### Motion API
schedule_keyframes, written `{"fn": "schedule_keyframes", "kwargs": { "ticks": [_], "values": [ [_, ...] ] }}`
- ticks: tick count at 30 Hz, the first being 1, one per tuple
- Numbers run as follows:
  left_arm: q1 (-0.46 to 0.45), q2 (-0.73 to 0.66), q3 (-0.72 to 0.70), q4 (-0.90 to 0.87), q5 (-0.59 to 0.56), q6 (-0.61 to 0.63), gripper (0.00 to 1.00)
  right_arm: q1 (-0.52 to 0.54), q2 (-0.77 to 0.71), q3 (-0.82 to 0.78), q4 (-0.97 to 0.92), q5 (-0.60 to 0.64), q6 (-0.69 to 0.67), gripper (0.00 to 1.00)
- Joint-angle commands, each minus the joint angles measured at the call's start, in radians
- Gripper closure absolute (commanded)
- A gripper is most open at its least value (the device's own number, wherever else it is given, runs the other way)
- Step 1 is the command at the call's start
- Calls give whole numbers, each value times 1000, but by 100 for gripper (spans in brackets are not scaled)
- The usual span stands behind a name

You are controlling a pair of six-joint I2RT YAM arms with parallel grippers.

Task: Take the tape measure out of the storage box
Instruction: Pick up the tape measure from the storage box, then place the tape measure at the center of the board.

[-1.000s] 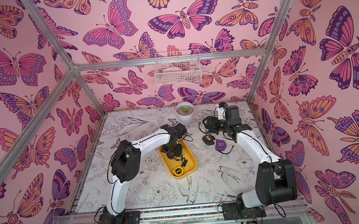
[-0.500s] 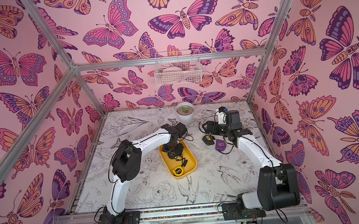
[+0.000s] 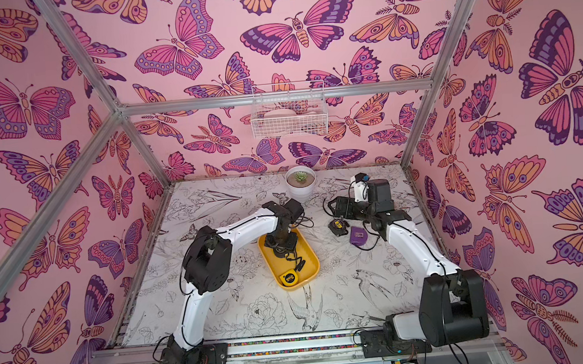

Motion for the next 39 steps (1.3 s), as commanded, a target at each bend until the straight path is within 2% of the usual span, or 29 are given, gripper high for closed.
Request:
{"fn": "schedule_keyframes", "kwargs": {
  "ticks": [1, 7, 13, 17, 24, 27, 39],
  "values": [
    [7, -89, -24, -14, 31, 47, 48, 6, 16, 6, 5, -84, -6, 0],
    [3, -243, -87, -14, 103, 184, 53, 4, 162, 12, 50, -369, 70, 3],
    [-4, -350, -140, 15, 198, 306, 53, 22, 293, 46, 75, -546, 117, 11],
    [-10, -364, -140, 24, 259, 356, 54, 68, 340, 142, -98, -578, 17, 14],
    [-40, -364, -132, 35, 216, 435, 54, 138, 384, 168, -100, -695, 52, 22],
    [-40, -369, -137, 55, 202, 461, 54, 157, 400, 166, -122, -718, 43, 30],
    [-39, -385, -155, 115, 196, 509, 53, 223, 390, 150, -59, -780, 120, 34]
  ]
}}
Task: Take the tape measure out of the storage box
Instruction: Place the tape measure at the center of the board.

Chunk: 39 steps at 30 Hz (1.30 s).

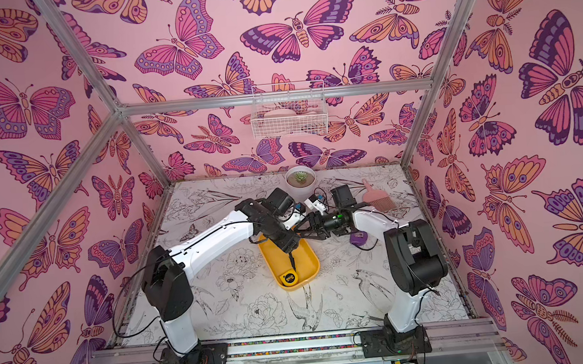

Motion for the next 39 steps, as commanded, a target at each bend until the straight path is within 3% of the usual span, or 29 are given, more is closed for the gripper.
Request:
{"fn": "schedule_keyframes", "kwargs": {
  "ticks": [1, 21, 30, 32, 39],
  "values": [
    [-1, -27, -20, 31, 12, 34, 54, 31, -8, -2, 27, -46, 28, 34],
    [0, -155, -126, 184, 130, 75, 53, 60, 41, 20, -1, -115, 11, 44],
    [-2, -143, -131, 184, 175, 84, 51, 63, 32, 28, -24, -98, -4, 58],
    [-1, -139, -131, 184, 166, 81, 46, 63, 31, 27, -23, -98, -3, 64],
    [0, -136, -136, 182, 102, 61, 14, 64, 24, 24, -21, -78, -5, 71]
  ]
}}
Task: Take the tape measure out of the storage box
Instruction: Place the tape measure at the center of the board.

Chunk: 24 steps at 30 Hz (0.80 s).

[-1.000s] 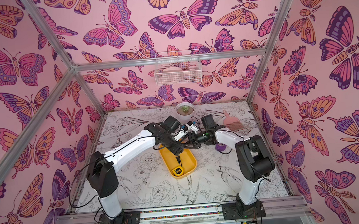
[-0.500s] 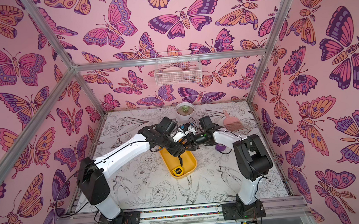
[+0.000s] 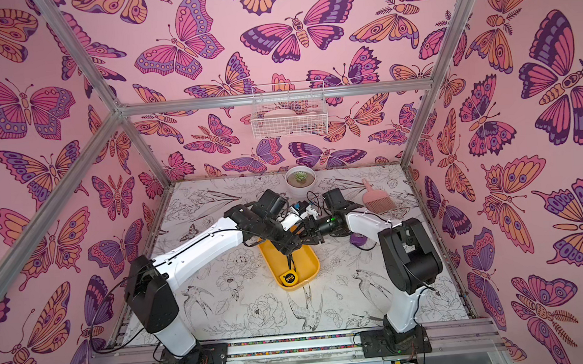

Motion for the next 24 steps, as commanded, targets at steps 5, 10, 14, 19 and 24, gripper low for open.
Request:
{"fn": "schedule_keyframes", "kwargs": {
  "ticks": [5, 10, 14, 19, 24],
  "values": [
    [-3, -52, -30, 44, -30, -33, 2, -27, -21, 3, 44, 62, -14, 75],
    [-1, -94, -57, 64, -128, -90, 0, -137, -53, -49, 178, 114, 85, 75],
    [23, -94, -64, 71, -225, -167, 0, -231, -63, -55, 208, 148, 106, 75],
    [51, -88, -74, 70, -253, -211, 1, -324, -50, -37, 290, 219, 161, 75],
    [53, -77, -92, 70, -282, -217, 1, -339, 18, 56, 226, 300, 127, 75]
  ]
}}
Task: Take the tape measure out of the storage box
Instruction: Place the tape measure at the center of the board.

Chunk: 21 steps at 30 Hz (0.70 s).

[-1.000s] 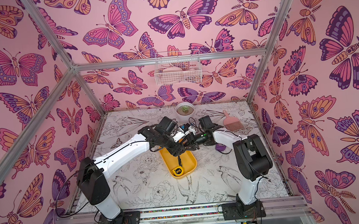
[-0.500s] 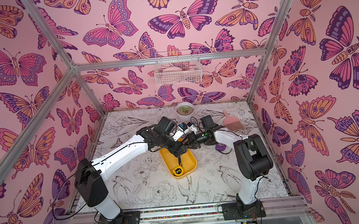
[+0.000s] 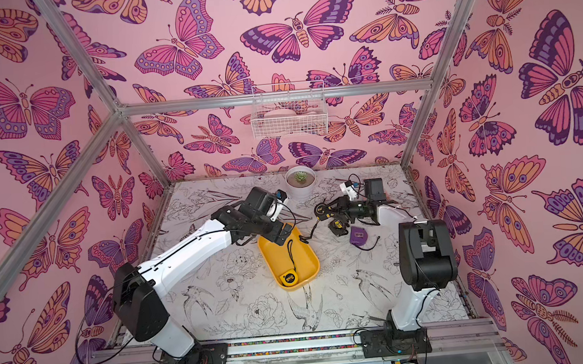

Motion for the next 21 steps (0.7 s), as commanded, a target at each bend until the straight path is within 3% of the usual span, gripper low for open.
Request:
{"fn": "schedule_keyframes", "kwargs": {
  "ticks": [1, 4, 7, 14, 17, 21],
  "values": [
    [0, 6, -27, -2, -46, -28, 0, -14, 31, 65, 25, 80, 12, 75],
    [0, 1, -49, -4, -51, -37, 0, -49, 67, 70, 94, 105, 74, 74],
    [-1, -5, -71, -5, -45, -41, 0, -34, 122, 165, -87, 142, -54, 72],
    [-2, -8, -95, -9, -45, -44, 1, 11, 201, 187, -95, 148, -70, 69],
    [-3, -5, -100, -10, -39, -43, 1, 61, 233, 227, -177, 183, -131, 68],
    [-1, 6, -104, -16, -1, -35, 1, 93, 269, 234, -165, 244, -117, 67]
  ]
}}
